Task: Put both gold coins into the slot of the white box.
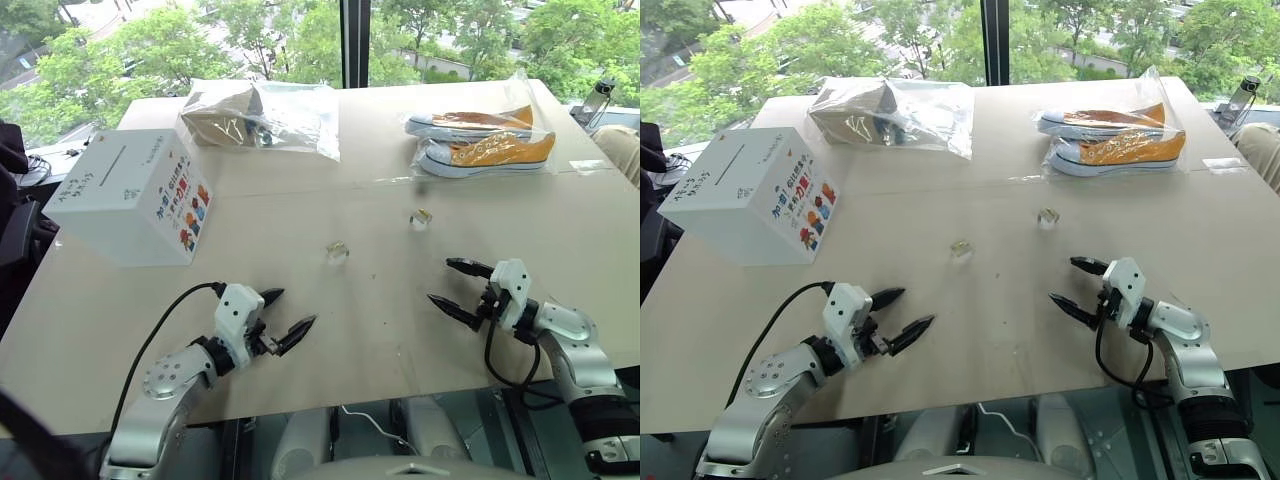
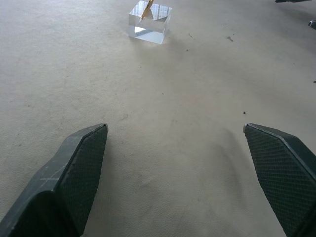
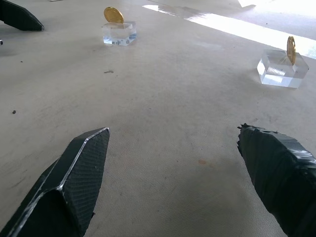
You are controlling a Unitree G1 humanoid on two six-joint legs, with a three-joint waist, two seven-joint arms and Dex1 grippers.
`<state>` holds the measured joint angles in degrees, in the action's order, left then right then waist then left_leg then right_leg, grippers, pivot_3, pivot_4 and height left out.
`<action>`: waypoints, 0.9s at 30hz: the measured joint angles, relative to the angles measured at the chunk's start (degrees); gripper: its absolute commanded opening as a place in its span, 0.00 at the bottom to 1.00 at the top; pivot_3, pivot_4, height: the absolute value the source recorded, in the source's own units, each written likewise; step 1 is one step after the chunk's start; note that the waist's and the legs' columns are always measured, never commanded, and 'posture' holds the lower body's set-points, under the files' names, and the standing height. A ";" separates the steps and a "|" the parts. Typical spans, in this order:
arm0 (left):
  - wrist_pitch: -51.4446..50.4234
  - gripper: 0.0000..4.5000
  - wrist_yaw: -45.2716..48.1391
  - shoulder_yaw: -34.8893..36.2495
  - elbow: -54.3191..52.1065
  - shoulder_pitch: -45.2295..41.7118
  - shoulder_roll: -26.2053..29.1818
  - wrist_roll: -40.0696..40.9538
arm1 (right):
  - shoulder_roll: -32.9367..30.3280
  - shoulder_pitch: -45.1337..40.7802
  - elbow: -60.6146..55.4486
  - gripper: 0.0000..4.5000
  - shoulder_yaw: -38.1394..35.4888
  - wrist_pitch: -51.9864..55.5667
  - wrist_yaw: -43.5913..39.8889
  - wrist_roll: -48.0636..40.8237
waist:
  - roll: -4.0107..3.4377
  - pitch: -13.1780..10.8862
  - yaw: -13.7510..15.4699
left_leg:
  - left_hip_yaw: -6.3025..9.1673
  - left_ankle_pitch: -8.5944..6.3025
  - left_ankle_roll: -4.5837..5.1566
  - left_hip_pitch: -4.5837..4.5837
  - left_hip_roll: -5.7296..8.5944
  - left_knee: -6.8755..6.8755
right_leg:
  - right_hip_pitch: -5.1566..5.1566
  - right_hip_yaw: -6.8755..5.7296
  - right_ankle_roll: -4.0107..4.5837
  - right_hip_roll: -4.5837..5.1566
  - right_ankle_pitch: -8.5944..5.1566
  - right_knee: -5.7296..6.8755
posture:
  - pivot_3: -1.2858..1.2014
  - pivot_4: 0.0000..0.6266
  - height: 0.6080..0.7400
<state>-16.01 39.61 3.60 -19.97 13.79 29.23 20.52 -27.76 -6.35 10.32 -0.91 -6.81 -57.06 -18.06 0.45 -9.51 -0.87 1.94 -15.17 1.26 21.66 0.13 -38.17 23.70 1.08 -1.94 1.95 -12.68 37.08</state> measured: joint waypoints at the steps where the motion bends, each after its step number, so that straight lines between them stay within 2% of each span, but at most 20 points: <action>1: 0.00 1.00 0.00 0.00 0.00 0.00 0.00 0.00 | 0.00 0.00 0.00 0.99 0.00 0.00 0.00 0.00 | 0.00 0.00 0.00 | 0.00 0.00 0.00 0.00 0.00 0.00 | 0.00 0.00 0.00 0.00 0.00 0.00 | 0.52 0.24 1.00; 16: -2.96 1.00 -1.28 2.63 0.18 -1.33 -0.65 2.19 | 1.31 -3.24 2.10 0.99 0.02 -0.04 3.55 1.68 | 0.01 -0.05 0.15 | 0.01 0.00 0.00 0.08 0.01 0.00 | 0.00 -0.05 0.02 -0.01 0.02 -0.10 | 0.52 0.24 1.00; 22: -4.88 1.00 0.19 2.93 -1.41 -4.08 0.14 4.86 | 5.95 -9.08 1.83 0.99 -0.39 5.22 12.94 2.18 | 0.02 -0.14 0.02 | 0.02 0.00 0.00 0.08 -0.02 0.00 | 0.02 -0.04 0.20 -0.01 0.13 -0.09 | 0.52 0.24 1.00; 27: -10.04 1.00 1.93 3.42 -4.56 -6.80 2.44 10.76 | 7.44 -14.81 3.06 0.99 0.16 9.39 18.90 4.92 | 0.04 -0.18 0.12 | 0.04 -0.02 0.03 0.17 0.06 0.02 | 0.05 -0.08 0.22 0.00 0.17 -0.14 | 0.52 0.24 1.00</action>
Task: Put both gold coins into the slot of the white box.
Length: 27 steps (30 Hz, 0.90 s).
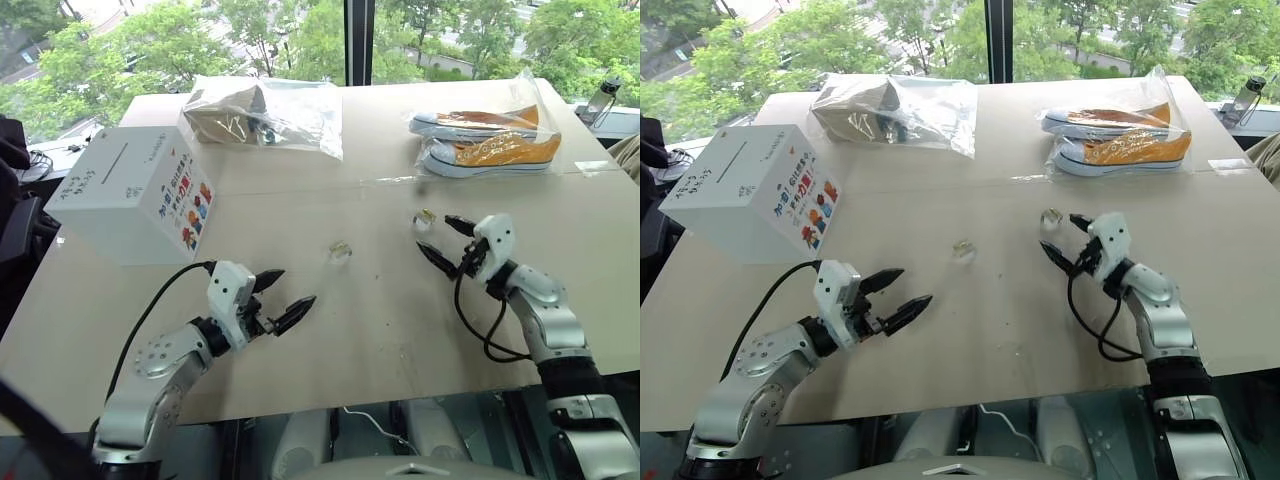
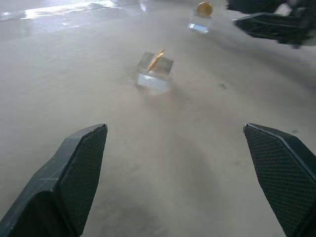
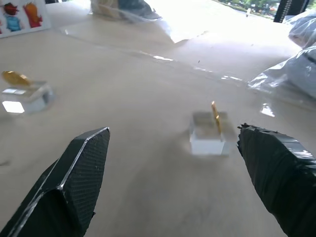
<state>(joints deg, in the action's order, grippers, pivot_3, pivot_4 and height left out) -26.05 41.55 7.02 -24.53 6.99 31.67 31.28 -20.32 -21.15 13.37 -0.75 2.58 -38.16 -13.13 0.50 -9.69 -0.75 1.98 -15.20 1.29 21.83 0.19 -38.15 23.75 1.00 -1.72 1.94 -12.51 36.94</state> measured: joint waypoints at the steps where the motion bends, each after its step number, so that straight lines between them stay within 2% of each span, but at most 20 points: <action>1: -0.60 1.00 0.25 -0.01 -0.66 -1.20 0.55 0.55 | 0.53 -1.48 0.88 0.99 0.24 0.60 1.04 0.77 | 0.00 0.00 -0.03 | 0.00 0.00 0.00 0.01 0.01 0.00 | 0.01 -0.01 0.00 0.00 0.00 0.00 | 0.52 0.24 1.00; 5: -2.79 1.00 1.27 -0.13 -3.69 -3.70 2.99 2.50 | 2.84 -5.41 3.61 0.99 0.49 1.56 4.10 2.37 | 0.00 -0.01 -0.08 | 0.00 0.00 0.01 -0.01 0.03 0.05 | 0.01 0.02 -0.06 0.00 0.04 -0.02 | 0.52 0.24 1.00; 8: -3.94 1.00 1.53 -0.20 -4.18 -4.01 3.92 2.71 | 3.34 -6.60 5.72 0.81 0.52 1.87 5.29 3.39 | -0.01 -0.01 -0.09 | 0.00 -0.02 0.03 0.01 0.03 0.10 | 0.02 0.01 -0.17 0.00 0.10 -0.07 | 0.52 0.24 1.00; 15: -4.93 1.00 1.16 -0.25 -5.00 -4.40 4.23 2.70 | 3.34 -7.30 8.05 0.02 0.80 2.74 6.26 5.09 | -0.02 -0.03 -0.12 | -0.01 -0.02 0.04 0.02 0.04 0.15 | 0.04 0.03 -0.18 0.01 0.10 -0.12 | 0.52 0.24 1.00; 23: -4.93 1.00 0.59 -0.23 -5.88 -3.21 3.93 2.86 | 3.75 -8.18 9.17 0.00 0.12 2.46 5.93 4.53 | -0.03 -0.03 -0.18 | -0.02 -0.02 0.04 0.00 0.04 0.17 | 0.04 0.04 -0.18 0.00 0.11 -0.12 | 0.52 0.24 1.00; 27: -6.07 1.00 -2.95 1.87 -5.89 -4.68 -1.54 7.97 | 6.14 -8.11 5.79 0.00 -2.72 6.99 3.84 -2.58 | -0.03 -0.05 -0.12 | -0.02 -0.02 0.04 0.02 0.04 0.16 | 0.05 0.04 -0.21 0.05 0.13 -0.12 | 0.52 0.24 1.00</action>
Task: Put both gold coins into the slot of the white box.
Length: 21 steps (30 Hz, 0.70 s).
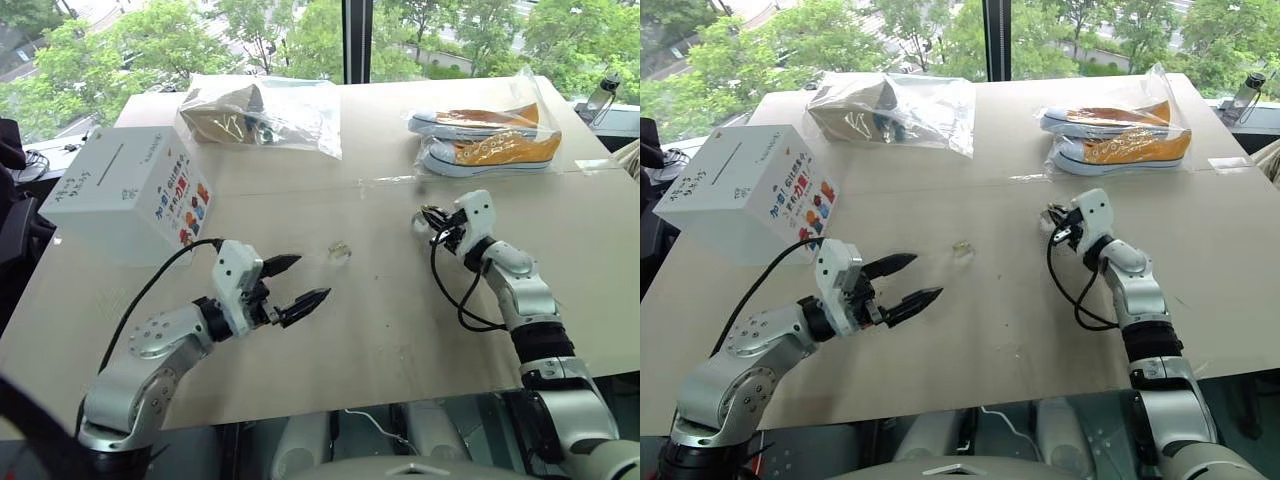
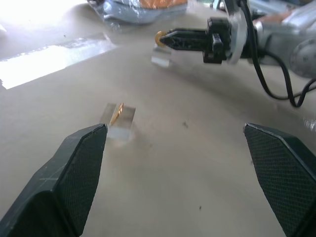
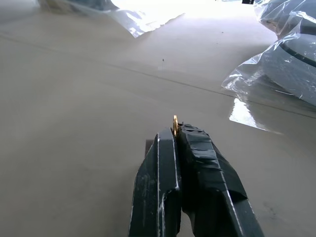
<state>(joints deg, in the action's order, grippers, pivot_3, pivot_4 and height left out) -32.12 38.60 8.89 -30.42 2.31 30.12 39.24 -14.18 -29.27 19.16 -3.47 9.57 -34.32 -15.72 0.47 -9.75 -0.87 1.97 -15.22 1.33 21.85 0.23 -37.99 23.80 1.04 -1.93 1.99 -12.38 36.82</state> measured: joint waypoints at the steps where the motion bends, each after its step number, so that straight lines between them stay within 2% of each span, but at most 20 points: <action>1: -1.06 1.00 -3.06 1.13 0.01 -1.87 -3.75 3.59 | 1.15 0.17 -3.31 0.00 -1.19 4.12 -1.21 -4.49 | -0.01 -0.02 0.06 | 0.02 0.00 0.00 0.01 0.00 -0.01 | 0.00 -0.01 -0.01 0.02 0.00 0.01 | 0.52 0.24 1.00; 7: -2.54 1.00 -15.11 3.58 0.06 -9.11 -18.03 22.07 | 5.26 0.08 -20.80 0.00 -2.79 27.90 -2.13 -27.75 | 0.02 -0.02 0.17 | 0.24 -0.01 0.00 0.11 0.01 -0.06 | -0.01 -0.03 -0.01 0.25 0.02 0.02 | 0.52 0.24 1.00; 11: -1.06 1.00 -19.93 4.40 1.37 -12.74 -23.77 30.09 | 9.89 -0.30 -26.56 0.00 -4.99 37.41 3.45 -41.11 | 0.03 -0.02 0.10 | 0.21 -0.01 0.01 0.10 0.04 -0.06 | -0.01 -0.10 -0.01 0.01 0.01 0.02 | 0.52 0.24 1.00; 13: -0.87 1.00 -20.82 4.13 2.01 -13.55 -24.76 31.71 | 11.62 -0.82 -27.93 0.00 -5.00 39.06 5.55 -44.40 | 0.02 -0.02 0.02 | 0.14 0.00 0.01 0.07 0.06 -0.06 | -0.01 -0.11 -0.01 -0.05 0.01 0.02 | 0.52 0.24 1.00; 16: 0.30 0.83 -22.40 4.00 2.79 -14.99 -27.02 34.87 | 14.48 -1.62 -30.02 0.00 -5.55 40.80 10.12 -50.10 | 0.03 -0.01 0.02 | 0.14 -0.01 0.01 0.10 0.09 -0.09 | -0.01 -0.12 -0.02 -0.06 0.01 0.00 | 0.52 0.24 1.00; 18: 0.31 0.66 -22.59 2.79 2.88 -15.58 -27.67 36.26 | 15.66 -1.83 -30.66 0.00 -5.09 41.58 12.32 -52.48 | 0.03 -0.01 0.01 | 0.15 -0.01 0.02 0.11 0.12 -0.09 | -0.01 -0.11 -0.02 -0.08 0.00 0.00 | 0.52 0.24 1.00; 21: 0.30 0.66 -22.79 1.42 2.88 -15.57 -28.45 37.41 | 16.25 -1.87 -30.73 0.00 -4.24 41.62 13.55 -54.04 | 0.03 -0.02 0.00 | 0.15 -0.01 0.02 0.12 0.15 -0.09 | -0.01 -0.10 -0.02 -0.08 0.00 -0.01 | 0.52 0.24 1.00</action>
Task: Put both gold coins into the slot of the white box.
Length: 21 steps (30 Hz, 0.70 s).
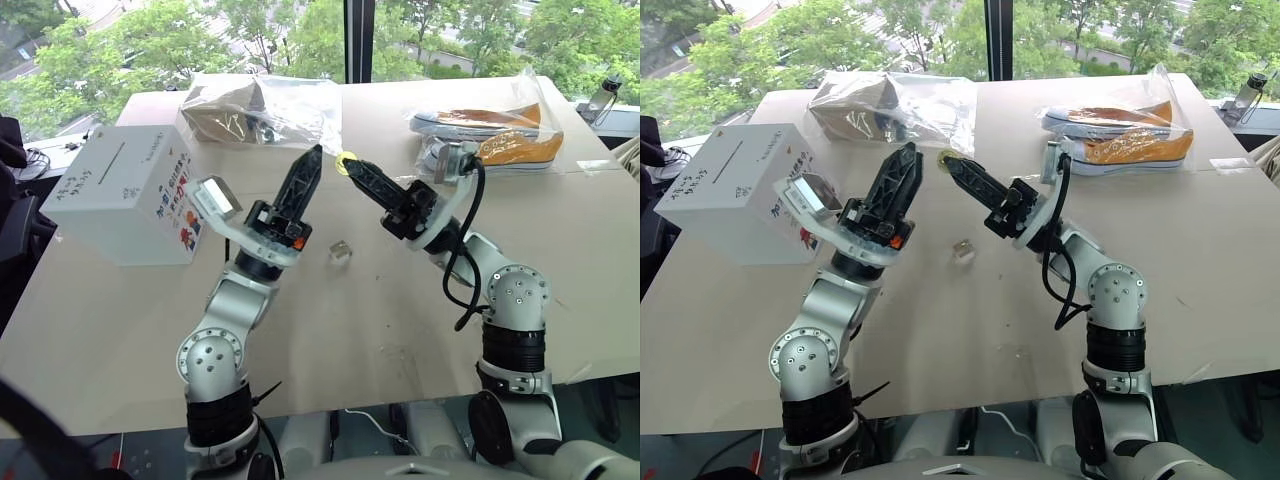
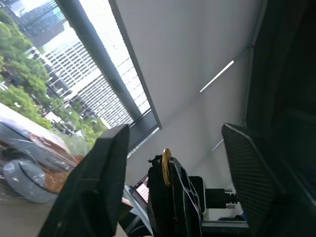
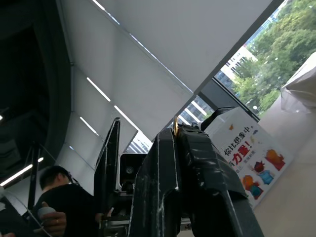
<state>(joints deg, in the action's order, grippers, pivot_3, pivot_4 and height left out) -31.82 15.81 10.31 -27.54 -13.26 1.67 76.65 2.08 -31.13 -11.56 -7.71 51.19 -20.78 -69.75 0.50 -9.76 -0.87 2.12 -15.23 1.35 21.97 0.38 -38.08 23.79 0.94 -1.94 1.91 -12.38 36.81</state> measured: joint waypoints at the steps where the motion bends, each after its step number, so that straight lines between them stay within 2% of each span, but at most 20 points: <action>1: -0.02 0.66 -0.08 -0.52 0.00 0.00 -0.04 0.07 | 0.17 0.00 -0.25 0.00 0.21 0.01 0.20 -0.36 | 0.00 0.00 -0.02 | 0.00 0.00 0.00 0.00 0.00 0.00 | 0.00 0.01 0.00 -0.01 0.00 0.00 | 0.52 0.24 1.00; 8: 0.14 0.66 -0.20 -1.42 0.00 -0.02 0.19 0.97 | 0.13 -0.07 -1.16 0.00 1.69 -0.12 1.10 -1.82 | 0.00 0.00 -0.14 | 0.03 0.00 0.00 -0.01 -0.02 0.00 | 0.00 0.00 0.01 -0.08 -0.01 0.00 | 0.52 0.24 1.00; 9: 0.18 0.54 -0.15 -1.43 0.00 -0.02 0.21 1.21 | 0.09 -0.07 -1.16 0.00 1.84 -0.16 1.12 -2.06 | 0.00 0.00 -0.13 | 0.03 0.00 0.00 0.00 -0.02 0.00 | 0.00 0.00 0.01 -0.08 -0.01 0.00 | 0.52 0.24 1.00; 10: 0.18 0.49 -0.10 -1.44 0.00 -0.02 0.24 1.36 | 0.06 -0.07 -1.16 0.00 1.97 -0.18 1.13 -2.13 | 0.00 0.00 -0.13 | 0.02 0.00 0.00 0.00 -0.02 0.00 | 0.00 0.00 0.01 -0.08 -0.01 0.00 | 0.52 0.24 1.00; 12: 0.20 0.30 0.29 -1.69 -0.01 0.00 0.27 1.92 | -0.05 -0.07 -1.17 0.00 2.19 -0.27 1.15 -2.27 | 0.00 0.00 -0.13 | 0.01 0.00 0.00 0.00 -0.02 0.00 | 0.00 0.02 0.01 -0.08 -0.01 -0.01 | 0.52 0.24 1.00; 14: 0.43 0.07 0.29 -1.66 0.00 0.16 0.32 2.04 | -0.08 -0.07 -1.65 0.00 2.26 -0.33 1.07 -2.64 | 0.00 0.00 -0.13 | 0.02 0.00 0.00 0.00 -0.02 0.00 | 0.00 0.01 0.00 -0.07 -0.01 -0.02 | 0.52 0.24 1.00; 15: 1.00 0.03 0.43 -1.54 -0.02 0.11 0.42 2.30 | -0.30 -0.07 -1.84 0.00 2.21 -0.51 1.11 -2.72 | 0.00 0.00 -0.10 | 0.02 0.00 0.00 0.00 -0.02 0.00 | 0.00 0.01 0.01 -0.07 -0.01 -0.03 | 0.52 0.24 1.00; 21: 0.72 0.03 1.28 -1.93 -0.01 0.29 1.76 2.29 | -0.80 -0.05 -2.01 0.00 2.50 -0.57 1.05 -2.81 | 0.00 -0.01 -0.13 | 0.02 0.00 0.00 0.00 -0.02 0.01 | 0.00 0.01 0.01 -0.09 -0.02 -0.03 | 0.52 0.24 1.00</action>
<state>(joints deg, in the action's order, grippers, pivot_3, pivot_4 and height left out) -31.11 17.10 8.38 -27.55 -12.97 3.43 78.94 1.28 -31.19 -13.57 -5.21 50.62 -19.73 -72.56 0.50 -9.77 -1.00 2.14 -15.23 1.35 21.98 0.37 -38.07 23.79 0.95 -1.94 1.82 -12.40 36.78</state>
